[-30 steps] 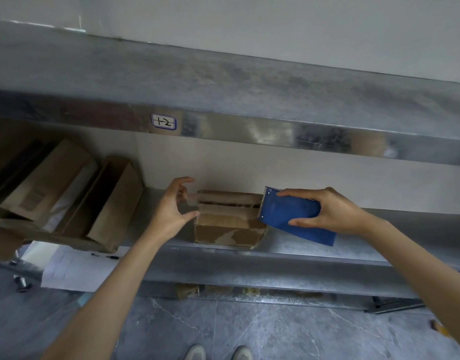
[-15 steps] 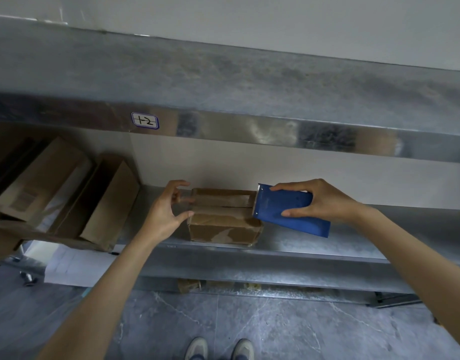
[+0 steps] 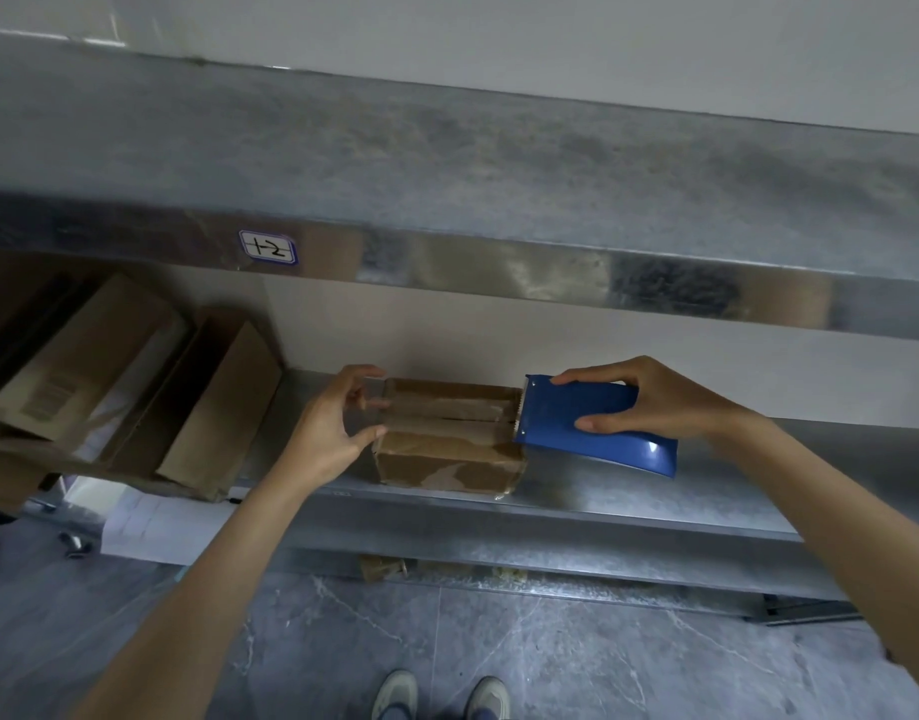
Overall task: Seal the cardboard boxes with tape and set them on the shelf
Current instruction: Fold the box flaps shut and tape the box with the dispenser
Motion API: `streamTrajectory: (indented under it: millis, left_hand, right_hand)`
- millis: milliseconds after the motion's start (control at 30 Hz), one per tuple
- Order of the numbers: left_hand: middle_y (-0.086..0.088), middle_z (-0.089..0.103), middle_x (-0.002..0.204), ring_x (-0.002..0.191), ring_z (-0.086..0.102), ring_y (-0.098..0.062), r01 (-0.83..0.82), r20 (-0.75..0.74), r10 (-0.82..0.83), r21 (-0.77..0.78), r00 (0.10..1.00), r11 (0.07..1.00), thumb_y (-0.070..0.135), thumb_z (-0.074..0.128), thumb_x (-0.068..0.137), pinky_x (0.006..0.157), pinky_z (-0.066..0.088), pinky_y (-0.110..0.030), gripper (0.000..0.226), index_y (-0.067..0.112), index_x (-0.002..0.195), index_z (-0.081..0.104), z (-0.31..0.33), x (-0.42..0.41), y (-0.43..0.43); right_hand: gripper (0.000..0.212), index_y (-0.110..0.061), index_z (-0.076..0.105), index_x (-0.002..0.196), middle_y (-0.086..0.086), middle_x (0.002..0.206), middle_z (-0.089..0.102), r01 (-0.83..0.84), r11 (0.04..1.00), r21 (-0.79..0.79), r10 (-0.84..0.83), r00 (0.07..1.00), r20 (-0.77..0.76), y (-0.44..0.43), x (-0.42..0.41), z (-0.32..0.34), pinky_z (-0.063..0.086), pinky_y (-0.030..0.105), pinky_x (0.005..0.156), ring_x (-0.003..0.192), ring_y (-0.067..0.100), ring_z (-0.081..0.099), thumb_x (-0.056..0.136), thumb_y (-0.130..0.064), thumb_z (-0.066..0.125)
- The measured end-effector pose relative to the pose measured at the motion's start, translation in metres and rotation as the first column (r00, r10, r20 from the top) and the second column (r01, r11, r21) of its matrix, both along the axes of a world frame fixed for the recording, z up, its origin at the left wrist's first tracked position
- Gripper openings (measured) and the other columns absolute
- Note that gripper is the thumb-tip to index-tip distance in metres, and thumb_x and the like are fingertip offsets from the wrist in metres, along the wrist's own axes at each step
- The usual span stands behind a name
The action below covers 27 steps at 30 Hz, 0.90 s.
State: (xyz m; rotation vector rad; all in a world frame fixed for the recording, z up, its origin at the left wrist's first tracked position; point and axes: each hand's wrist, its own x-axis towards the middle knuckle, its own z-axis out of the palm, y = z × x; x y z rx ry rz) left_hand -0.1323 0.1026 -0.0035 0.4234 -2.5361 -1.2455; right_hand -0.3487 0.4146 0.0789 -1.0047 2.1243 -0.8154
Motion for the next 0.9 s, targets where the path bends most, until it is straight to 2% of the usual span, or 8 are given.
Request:
streamTrajectory:
  millis: [133,267,433,533,600,667,767,900]
  left_hand:
    - [0.026,0.052,0.116,0.102,0.052,0.015,-0.011,-0.01,0.011,0.008,1.0,1.0,0.005,0.084,0.075,0.085,0.041,-0.004,0.068,0.044,0.118,0.048,-0.002,0.0,-0.002]
    - [0.018,0.055,0.12,0.109,0.052,0.006,-0.043,-0.026,0.044,0.05,0.999,0.998,0.004,0.085,0.073,0.096,0.047,-0.023,0.064,0.028,0.124,0.054,-0.01,0.001,-0.006]
    - [0.007,0.058,0.122,0.115,0.059,-0.01,-0.064,-0.045,0.071,0.136,0.996,0.989,0.002,0.085,0.072,0.099,0.049,-0.028,0.068,0.036,0.122,0.053,-0.014,0.001,-0.008]
    - [-0.002,0.058,0.112,0.108,0.064,-0.002,-0.068,-0.039,0.077,0.195,0.996,0.978,-0.005,0.084,0.071,0.097,0.05,-0.024,0.069,0.032,0.121,0.054,-0.013,0.001,-0.006]
    - [-0.005,0.056,0.103,0.103,0.07,-0.01,-0.071,-0.031,0.083,0.294,0.996,0.953,-0.009,0.08,0.073,0.096,0.051,-0.028,0.065,0.024,0.122,0.056,-0.011,0.001,-0.007]
    - [-0.007,0.054,0.098,0.098,0.069,-0.015,-0.097,-0.035,0.125,0.447,0.992,0.889,-0.01,0.071,0.081,0.096,0.05,-0.029,0.049,0.021,0.117,0.058,-0.005,0.001,-0.007]
    - [-0.007,0.056,0.095,0.085,0.064,-0.011,-0.181,-0.004,0.228,0.594,0.974,0.784,-0.007,0.053,0.095,0.093,0.049,-0.03,0.031,0.02,0.108,0.06,-0.006,0.0,-0.009]
    - [-0.003,0.057,0.09,0.071,0.061,-0.009,-0.258,0.093,0.255,0.609,0.962,0.75,-0.005,0.054,0.096,0.079,0.05,-0.025,0.029,0.022,0.106,0.059,-0.015,-0.001,-0.013]
  right_hand:
    - [0.046,-0.052,0.063,0.12,-0.038,0.124,0.057,-0.02,1.0,0.004,0.02,1.0,-0.003,-0.006,0.001,-0.003,0.045,0.008,0.091,0.113,-0.013,0.055,0.079,-0.04,0.079]
    - [0.046,-0.048,0.064,0.122,-0.037,0.124,0.056,-0.015,1.0,-0.02,0.016,1.0,0.012,-0.011,0.002,-0.008,0.043,0.006,0.09,0.114,-0.013,0.054,0.08,-0.035,0.079]
    - [0.046,-0.049,0.063,0.121,-0.035,0.125,0.057,-0.024,0.999,-0.022,0.025,0.999,0.023,-0.016,0.001,-0.009,0.044,0.007,0.092,0.114,-0.011,0.056,0.08,-0.035,0.079]
    - [0.045,-0.049,0.063,0.121,-0.034,0.126,0.057,-0.032,0.999,-0.014,0.032,0.999,0.031,-0.018,-0.001,-0.011,0.043,0.006,0.092,0.115,-0.011,0.055,0.081,-0.035,0.079]
    - [0.045,-0.05,0.063,0.12,-0.034,0.126,0.056,-0.044,0.999,-0.003,0.044,0.998,0.035,-0.018,-0.003,-0.012,0.041,0.006,0.095,0.117,-0.013,0.053,0.08,-0.035,0.079]
    - [0.046,-0.052,0.062,0.119,-0.036,0.127,0.054,-0.063,0.998,0.016,0.063,0.998,0.023,-0.02,-0.005,-0.011,0.038,0.007,0.099,0.118,-0.016,0.05,0.08,-0.036,0.079]
    - [0.048,-0.056,0.061,0.119,-0.038,0.127,0.053,-0.091,0.995,0.042,0.091,0.996,-0.007,-0.024,-0.007,-0.008,0.036,0.009,0.103,0.118,-0.017,0.049,0.076,-0.044,0.079]
    - [0.05,-0.058,0.061,0.118,-0.037,0.126,0.055,-0.104,0.993,0.055,0.106,0.994,-0.024,-0.029,-0.008,-0.007,0.039,0.014,0.104,0.118,-0.015,0.051,0.071,-0.051,0.078]
